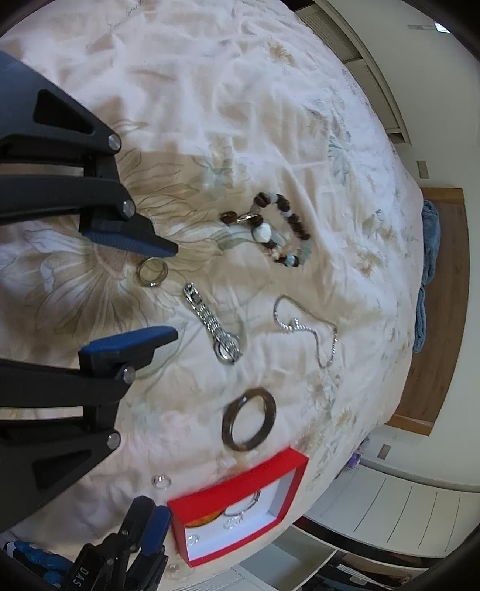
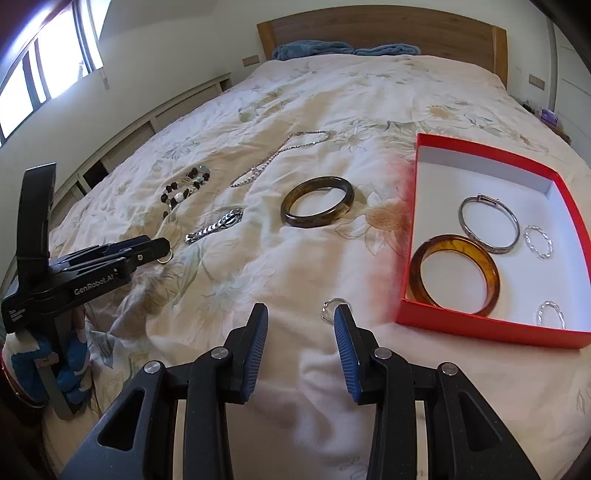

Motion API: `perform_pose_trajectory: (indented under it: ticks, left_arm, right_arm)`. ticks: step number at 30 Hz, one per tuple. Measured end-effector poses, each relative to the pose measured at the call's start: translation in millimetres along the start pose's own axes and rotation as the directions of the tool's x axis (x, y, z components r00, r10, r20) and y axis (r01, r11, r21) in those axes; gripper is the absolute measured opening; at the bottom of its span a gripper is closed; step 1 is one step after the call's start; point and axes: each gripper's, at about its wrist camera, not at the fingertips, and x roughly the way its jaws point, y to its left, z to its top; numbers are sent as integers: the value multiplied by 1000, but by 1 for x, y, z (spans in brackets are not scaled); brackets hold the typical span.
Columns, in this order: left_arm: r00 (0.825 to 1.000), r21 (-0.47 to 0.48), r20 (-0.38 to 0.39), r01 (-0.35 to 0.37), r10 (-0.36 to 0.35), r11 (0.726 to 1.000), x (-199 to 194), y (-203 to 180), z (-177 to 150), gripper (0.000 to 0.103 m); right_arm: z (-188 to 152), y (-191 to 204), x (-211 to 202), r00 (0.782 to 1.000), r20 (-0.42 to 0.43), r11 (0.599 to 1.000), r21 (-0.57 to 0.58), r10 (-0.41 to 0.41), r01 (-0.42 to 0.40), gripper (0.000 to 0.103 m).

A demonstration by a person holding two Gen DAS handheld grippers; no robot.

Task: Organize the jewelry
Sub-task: 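Move left tool to a small silver ring while right tool approaches another ring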

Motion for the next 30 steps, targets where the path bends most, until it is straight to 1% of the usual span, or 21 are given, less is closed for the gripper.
perform_pose_trajectory:
  ticks: [4,7,12,16,21,24,26,30]
  left_arm:
    - [999,-11,-37,-11,11,1000,14,5,-4,36]
    - [999,-22,-52,-13,12,1000,20,7,-6,32]
    - [998,-39,-61,-9,6,999,27,12,-7,26]
    - [998,-50,-61,-2,-1,999,28,14,-8,23]
    - [998,-61,-59,12,-16,998,29,17,-9,22]
    - [998,-66,-56,18,-22,998,28,18,-9,22]
    - [998,-69,-55,21,-25,997,28,18,-10,22]
    - [998,-67,-53,21,-24,998,28,19,-10,22]
  right_arm:
    - [1,0,6,1000,0,1000,-6,-1,1,37]
    - [2,0,11,1000,4,1000,-11,-8,8,37]
    - [5,-3,20,1000,-2,1000,-13,-19,19,37]
    - [8,-3,27,1000,-10,1000,-11,-28,28,34]
    - [10,-5,31,999,-11,999,-3,-51,51,33]
    - [11,-5,31,997,-10,996,-21,-82,82,33]
    - [11,-5,34,994,-28,994,-29,-109,108,33]
    - [7,-10,38,991,-53,992,-18,-126,125,30]
